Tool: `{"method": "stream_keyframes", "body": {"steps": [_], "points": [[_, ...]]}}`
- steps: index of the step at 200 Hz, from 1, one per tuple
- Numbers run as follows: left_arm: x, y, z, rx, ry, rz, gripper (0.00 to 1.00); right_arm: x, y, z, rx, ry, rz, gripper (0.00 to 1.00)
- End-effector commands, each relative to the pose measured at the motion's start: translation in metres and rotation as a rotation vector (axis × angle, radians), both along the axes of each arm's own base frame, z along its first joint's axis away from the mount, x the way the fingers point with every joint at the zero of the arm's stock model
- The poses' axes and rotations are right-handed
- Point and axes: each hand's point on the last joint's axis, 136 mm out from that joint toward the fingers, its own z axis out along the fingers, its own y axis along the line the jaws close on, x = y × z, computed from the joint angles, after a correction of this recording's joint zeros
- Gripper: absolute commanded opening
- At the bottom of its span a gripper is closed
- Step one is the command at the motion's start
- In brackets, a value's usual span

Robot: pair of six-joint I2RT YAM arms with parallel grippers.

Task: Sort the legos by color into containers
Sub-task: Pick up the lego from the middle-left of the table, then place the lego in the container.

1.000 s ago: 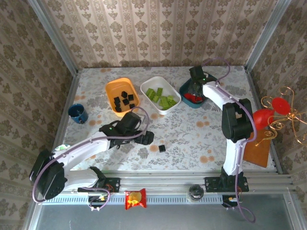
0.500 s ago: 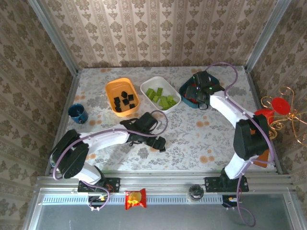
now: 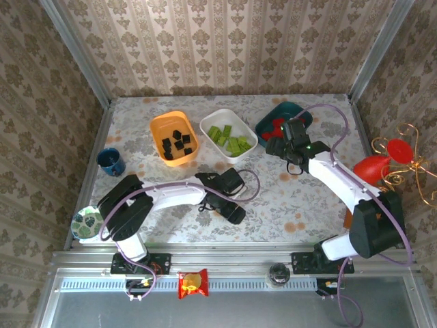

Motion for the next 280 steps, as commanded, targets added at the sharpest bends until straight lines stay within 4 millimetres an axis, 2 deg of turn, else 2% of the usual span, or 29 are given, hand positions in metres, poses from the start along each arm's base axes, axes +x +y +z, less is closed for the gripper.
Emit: {"method": "stream_keyframes", "body": {"steps": [1, 39, 70, 116, 144, 148, 173, 196, 218, 234, 246, 251, 280], "points": [[-0.004, 0.007, -0.007, 0.069, -0.001, -0.038, 0.79, -0.001, -0.005, 0.003, 0.006, -0.018, -0.026, 0.76], [0.002, 0.014, -0.012, 0.107, -0.039, -0.025, 0.64, -0.002, -0.003, 0.001, 0.014, -0.015, -0.026, 0.77], [0.006, 0.011, -0.005, 0.070, -0.068, -0.015, 0.51, -0.003, -0.004, 0.001, 0.014, -0.013, -0.028, 0.77], [0.012, 0.012, 0.002, 0.048, -0.103, 0.007, 0.41, -0.005, -0.004, -0.004, 0.015, 0.000, -0.031, 0.77], [0.032, 0.024, 0.016, 0.033, -0.144, 0.084, 0.36, -0.007, -0.004, -0.006, 0.016, 0.006, -0.033, 0.77], [0.037, 0.027, 0.020, 0.028, -0.158, 0.102, 0.36, -0.008, -0.005, 0.004, 0.026, -0.020, -0.033, 0.77], [0.079, 0.054, 0.059, -0.053, -0.248, 0.267, 0.35, -0.012, -0.006, 0.008, 0.033, -0.037, -0.034, 0.77], [0.127, 0.094, 0.095, -0.101, -0.355, 0.461, 0.36, -0.014, -0.006, 0.010, 0.039, -0.040, -0.031, 0.77], [0.176, 0.133, 0.122, -0.131, -0.462, 0.642, 0.36, -0.017, -0.004, 0.010, 0.057, -0.042, -0.030, 0.77], [0.209, 0.156, 0.126, -0.134, -0.502, 0.739, 0.36, -0.020, -0.003, 0.010, 0.069, -0.043, -0.029, 0.77], [0.229, 0.163, 0.123, -0.131, -0.496, 0.777, 0.36, -0.023, -0.002, 0.009, 0.077, -0.039, -0.026, 0.77], [0.240, 0.175, 0.121, -0.121, -0.497, 0.813, 0.36, -0.024, -0.001, 0.010, 0.080, -0.039, -0.024, 0.77], [0.276, 0.188, 0.112, -0.129, -0.491, 0.879, 0.41, -0.033, -0.001, 0.014, 0.084, -0.050, -0.018, 0.77]]}}
